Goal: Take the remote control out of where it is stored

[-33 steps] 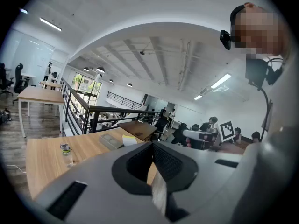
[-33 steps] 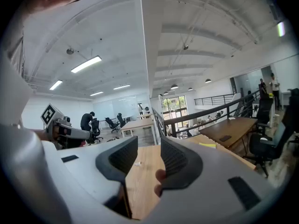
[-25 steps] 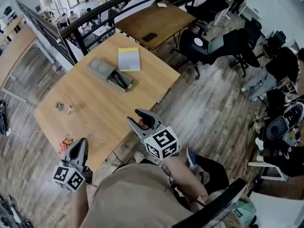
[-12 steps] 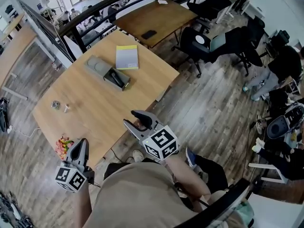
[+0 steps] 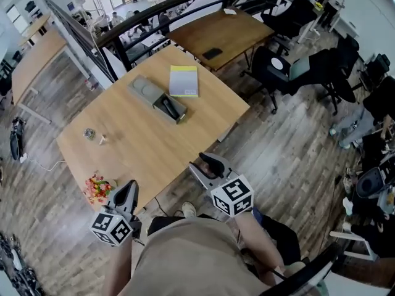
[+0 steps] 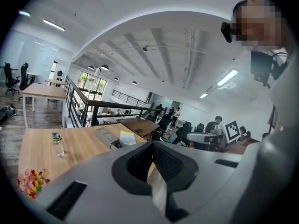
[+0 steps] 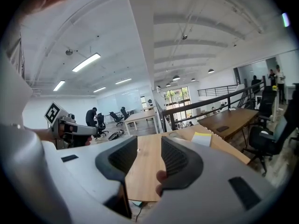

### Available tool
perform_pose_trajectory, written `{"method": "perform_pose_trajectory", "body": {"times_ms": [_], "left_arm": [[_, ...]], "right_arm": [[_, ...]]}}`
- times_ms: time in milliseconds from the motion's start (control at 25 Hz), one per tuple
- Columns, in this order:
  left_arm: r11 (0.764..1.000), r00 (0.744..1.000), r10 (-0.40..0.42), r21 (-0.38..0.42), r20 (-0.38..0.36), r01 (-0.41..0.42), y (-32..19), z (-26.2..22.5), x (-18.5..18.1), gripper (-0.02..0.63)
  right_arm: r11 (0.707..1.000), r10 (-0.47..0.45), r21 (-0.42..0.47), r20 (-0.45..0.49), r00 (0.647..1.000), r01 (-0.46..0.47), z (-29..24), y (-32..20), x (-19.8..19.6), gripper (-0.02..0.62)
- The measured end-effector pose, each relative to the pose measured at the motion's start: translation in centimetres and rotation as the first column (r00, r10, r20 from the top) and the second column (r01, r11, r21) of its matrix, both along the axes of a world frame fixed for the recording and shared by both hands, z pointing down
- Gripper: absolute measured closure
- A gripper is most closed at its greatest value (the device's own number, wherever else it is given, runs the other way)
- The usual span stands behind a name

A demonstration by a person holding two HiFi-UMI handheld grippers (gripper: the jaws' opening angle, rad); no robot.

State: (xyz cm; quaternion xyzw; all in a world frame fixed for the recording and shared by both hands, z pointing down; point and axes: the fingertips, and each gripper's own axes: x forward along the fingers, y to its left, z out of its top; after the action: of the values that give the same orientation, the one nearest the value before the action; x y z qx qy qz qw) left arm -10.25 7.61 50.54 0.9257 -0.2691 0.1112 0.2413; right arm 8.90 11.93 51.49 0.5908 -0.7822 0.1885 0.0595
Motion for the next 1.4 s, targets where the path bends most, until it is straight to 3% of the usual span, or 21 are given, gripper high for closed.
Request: {"method": "perform_pose_trajectory", "body": {"times_ms": [120, 440, 680, 960, 1080, 1200, 1320, 1400], "left_arm": [[1.000, 1.000, -0.002, 0.005, 0.000, 0.002, 0.3, 0.2, 0.4, 0.605], [0.992, 0.993, -0.117, 0.041, -0.013, 0.117, 0.6, -0.2, -2.8, 0.606], [0.995, 0.992, -0.072, 0.061, -0.103, 0.079, 1.3, -2.9, -3.0, 0.606], [0.991, 0.985, -0.116, 0.045, -0.128, 0.122, 1.3, -3.2, -4.2, 0.606], [0.997, 0.985, -0.063, 0.024, -0.159, 0.067, 1.1, -3.3, -3.1, 0.606], [0.999, 0.976, 0.034, 0.039, -0.213, -0.027, 1.0, -4.9, -3.5, 0.606], [0.984, 0.947, 0.172, 0.094, -0.272, -0.152, 1.1, -7.2, -3.1, 0.606], [0.966, 0.932, 0.251, 0.134, -0.260, -0.223, 0.9, -8.1, -2.2, 0.606]], "right_arm": [[1.000, 0.024, 0.000, 0.011, 1.000, -0.024, 0.5, 0.7, 0.9, 0.433], [0.998, -0.015, 0.070, 0.072, 0.997, 0.010, -0.8, 0.3, -0.9, 0.433], [0.982, -0.143, 0.155, 0.246, 0.959, 0.107, -5.2, -0.3, -3.5, 0.432], [0.966, -0.232, 0.170, 0.238, 0.943, 0.195, -4.8, -2.7, -6.5, 0.422], [0.953, -0.287, 0.174, 0.246, 0.926, 0.250, -6.3, -3.1, -7.3, 0.388], [0.918, -0.385, 0.193, 0.218, 0.897, 0.347, -7.0, -3.8, -10.1, 0.324], [0.852, -0.506, 0.249, 0.168, 0.846, 0.460, -8.8, -4.6, -13.0, 0.225], [0.801, -0.571, 0.296, 0.117, 0.813, 0.520, -10.4, -5.1, -14.3, 0.119]]}}
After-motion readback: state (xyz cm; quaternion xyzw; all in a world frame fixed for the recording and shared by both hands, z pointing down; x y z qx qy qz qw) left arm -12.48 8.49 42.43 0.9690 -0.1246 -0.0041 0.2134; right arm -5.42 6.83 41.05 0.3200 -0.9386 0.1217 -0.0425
